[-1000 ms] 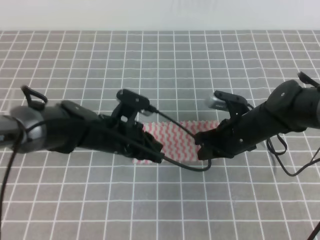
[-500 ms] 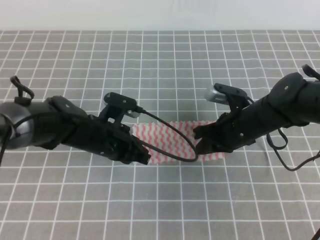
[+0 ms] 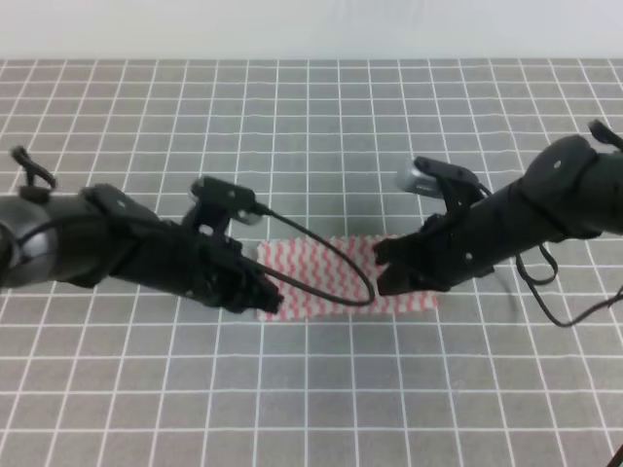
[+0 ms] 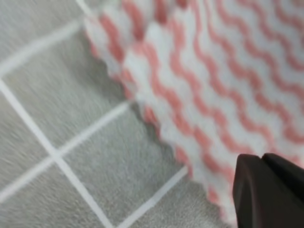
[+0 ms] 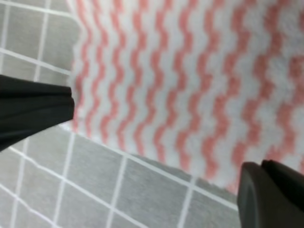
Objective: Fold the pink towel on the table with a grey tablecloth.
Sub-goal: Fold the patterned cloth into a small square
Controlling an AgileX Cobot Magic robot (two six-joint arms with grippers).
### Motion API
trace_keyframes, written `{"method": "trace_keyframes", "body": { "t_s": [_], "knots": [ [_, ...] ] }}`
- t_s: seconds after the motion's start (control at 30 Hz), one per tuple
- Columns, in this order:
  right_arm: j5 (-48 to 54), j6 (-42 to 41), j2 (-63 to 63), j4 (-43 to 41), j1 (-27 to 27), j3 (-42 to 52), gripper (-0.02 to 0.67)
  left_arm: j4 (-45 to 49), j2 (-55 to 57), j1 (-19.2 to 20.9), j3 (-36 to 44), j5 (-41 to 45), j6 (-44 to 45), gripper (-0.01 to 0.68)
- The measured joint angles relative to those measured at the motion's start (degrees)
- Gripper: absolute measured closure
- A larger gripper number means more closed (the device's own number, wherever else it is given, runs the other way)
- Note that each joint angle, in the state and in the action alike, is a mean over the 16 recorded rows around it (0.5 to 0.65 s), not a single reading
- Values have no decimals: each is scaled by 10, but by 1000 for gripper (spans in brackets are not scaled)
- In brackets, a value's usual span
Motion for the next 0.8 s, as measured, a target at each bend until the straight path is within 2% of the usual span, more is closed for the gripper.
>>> {"method": "trace_keyframes", "body": {
  "t_s": [0.3,0.63,0.8],
  "knots": [
    [7,59,1,-60,-1,-36,664,-26,-17,5,-11,-6,-2,675],
    [1,169,2,-174,-9,-48,663,-42,18,8,-29,0,-9,675],
    [6,194,3,-196,-17,-47,644,-43,33,14,-30,2,-12,675]
  ]
}}
